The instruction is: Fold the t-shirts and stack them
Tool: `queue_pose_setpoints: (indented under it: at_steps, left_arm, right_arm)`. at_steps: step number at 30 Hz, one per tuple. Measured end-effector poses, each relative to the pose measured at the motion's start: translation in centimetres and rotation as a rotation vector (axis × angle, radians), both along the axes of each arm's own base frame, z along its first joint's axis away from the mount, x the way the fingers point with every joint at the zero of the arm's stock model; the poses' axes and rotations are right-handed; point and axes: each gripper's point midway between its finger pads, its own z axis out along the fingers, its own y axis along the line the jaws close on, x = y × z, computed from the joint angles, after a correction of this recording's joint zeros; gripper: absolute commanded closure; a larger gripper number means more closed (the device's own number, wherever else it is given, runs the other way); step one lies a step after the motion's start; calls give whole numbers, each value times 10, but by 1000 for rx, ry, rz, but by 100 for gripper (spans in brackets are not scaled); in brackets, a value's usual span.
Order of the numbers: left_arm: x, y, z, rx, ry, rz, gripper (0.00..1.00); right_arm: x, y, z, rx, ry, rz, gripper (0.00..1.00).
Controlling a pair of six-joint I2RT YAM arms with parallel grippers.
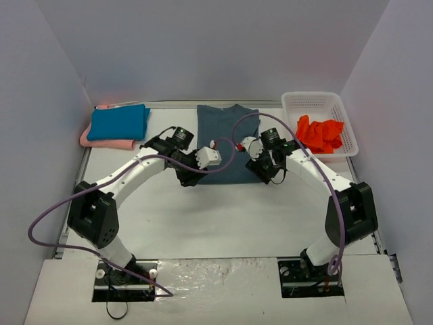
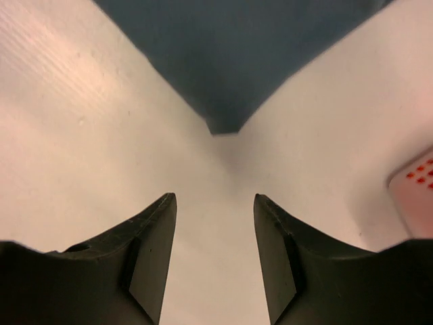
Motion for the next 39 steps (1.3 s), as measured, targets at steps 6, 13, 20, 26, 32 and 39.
queue_pose_setpoints:
  at_steps: [6,13,20,26,32,39]
  left_arm:
    - [-5,-25,-40,58,-9,-108,56]
    - [4,-21,-91,139,20,-105,56]
    - [21,-24,-91,140,-52,-86,57]
    - [29,-27,-88,132,-87,-78,57]
    - [31,-24,-102,163,-74,-75,67]
    - [36,-24,-106,172,-85,-75,86]
  right_arm:
    - [-12,-26,18,80,-17,-66,53]
    - [-7,-43,16,148,10,-128,53]
    - [-8,-40,-2,160,75,-122,54]
    - [-11,-39,-15,157,120,-121,54]
    - [-12,-38,-18,156,130,-118,54]
    - [-13,-39,-20,154,135,-114,54]
